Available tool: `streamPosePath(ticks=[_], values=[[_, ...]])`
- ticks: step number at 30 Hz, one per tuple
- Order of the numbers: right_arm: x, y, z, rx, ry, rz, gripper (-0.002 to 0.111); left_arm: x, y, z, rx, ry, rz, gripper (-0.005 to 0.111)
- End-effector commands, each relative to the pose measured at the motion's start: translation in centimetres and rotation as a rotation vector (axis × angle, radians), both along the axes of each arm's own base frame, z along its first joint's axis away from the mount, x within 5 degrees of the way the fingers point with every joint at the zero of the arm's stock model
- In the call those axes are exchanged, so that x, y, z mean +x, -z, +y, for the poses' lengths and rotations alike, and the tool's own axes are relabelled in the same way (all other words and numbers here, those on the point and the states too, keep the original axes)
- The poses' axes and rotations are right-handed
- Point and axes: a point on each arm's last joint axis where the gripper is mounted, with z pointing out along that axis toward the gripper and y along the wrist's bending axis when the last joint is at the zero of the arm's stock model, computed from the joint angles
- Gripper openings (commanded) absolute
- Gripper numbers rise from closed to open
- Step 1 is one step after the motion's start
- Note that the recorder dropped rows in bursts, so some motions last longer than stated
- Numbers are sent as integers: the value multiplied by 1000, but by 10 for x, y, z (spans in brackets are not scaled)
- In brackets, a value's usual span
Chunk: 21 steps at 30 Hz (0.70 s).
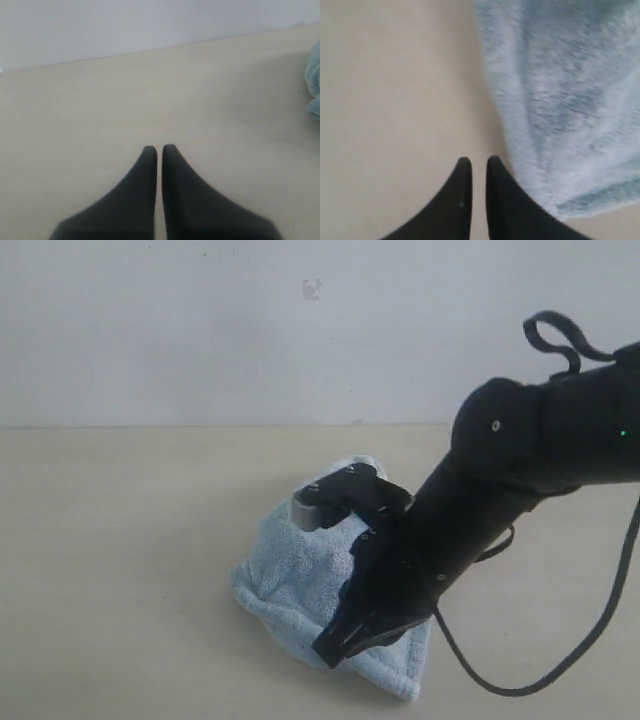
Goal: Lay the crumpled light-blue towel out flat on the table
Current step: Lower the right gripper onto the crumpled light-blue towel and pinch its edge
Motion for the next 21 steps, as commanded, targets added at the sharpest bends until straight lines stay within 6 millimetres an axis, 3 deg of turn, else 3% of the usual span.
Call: streamPosePath(ticks=[1, 6, 8, 14, 17, 21], values=[[-30, -33, 23, 41, -156, -5, 0, 0, 1, 0, -16, -4, -3, 4], [-68, -47, 41, -70, -440, -159, 0, 0, 1, 0, -16, -4, -3, 4], [-73, -45, 44, -169, -434, -226, 0, 0, 1, 0, -16, -4, -3, 4], [-36, -27, 15, -577, 96, -464, 0, 0, 1, 0, -16, -4, -3, 4], [-32, -12, 12, -672, 106, -474, 0, 0, 1, 0, -16, -4, -3, 4], [-45, 11, 33, -522, -116, -305, 5, 0, 1, 0, -16, -4, -3, 4]])
